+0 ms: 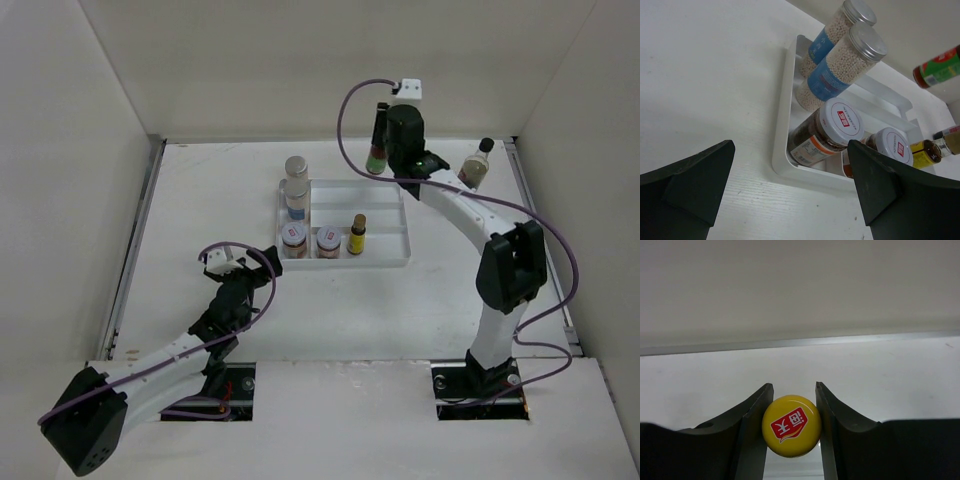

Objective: Organize the condiment bottles

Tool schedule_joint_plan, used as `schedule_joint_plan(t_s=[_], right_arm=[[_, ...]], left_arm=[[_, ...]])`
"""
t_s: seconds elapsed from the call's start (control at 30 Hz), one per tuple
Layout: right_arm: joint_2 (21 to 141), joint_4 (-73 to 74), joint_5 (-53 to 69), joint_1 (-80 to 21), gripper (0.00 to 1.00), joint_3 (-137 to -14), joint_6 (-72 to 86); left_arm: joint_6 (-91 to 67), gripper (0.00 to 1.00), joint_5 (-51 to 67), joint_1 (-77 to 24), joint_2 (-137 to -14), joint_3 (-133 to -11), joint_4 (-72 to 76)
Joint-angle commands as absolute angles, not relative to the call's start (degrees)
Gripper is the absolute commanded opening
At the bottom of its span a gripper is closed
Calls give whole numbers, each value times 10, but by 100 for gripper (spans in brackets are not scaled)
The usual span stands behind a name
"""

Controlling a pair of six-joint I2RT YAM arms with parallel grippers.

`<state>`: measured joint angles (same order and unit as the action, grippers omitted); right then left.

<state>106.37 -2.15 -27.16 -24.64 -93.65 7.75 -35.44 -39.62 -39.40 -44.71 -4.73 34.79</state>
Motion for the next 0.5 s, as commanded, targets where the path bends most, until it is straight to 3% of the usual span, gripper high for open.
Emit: schedule_joint_plan(t_s=[0.0,0.47], right_arm=[[1065,-103,-252,-279,26,-1012,78],[1185,-110,-232,-346,26,-1097,105]], left_arm=[[-362,99,-401,-389,-440,-40,381],[-365,99,-400,-385,-442,-39,381]])
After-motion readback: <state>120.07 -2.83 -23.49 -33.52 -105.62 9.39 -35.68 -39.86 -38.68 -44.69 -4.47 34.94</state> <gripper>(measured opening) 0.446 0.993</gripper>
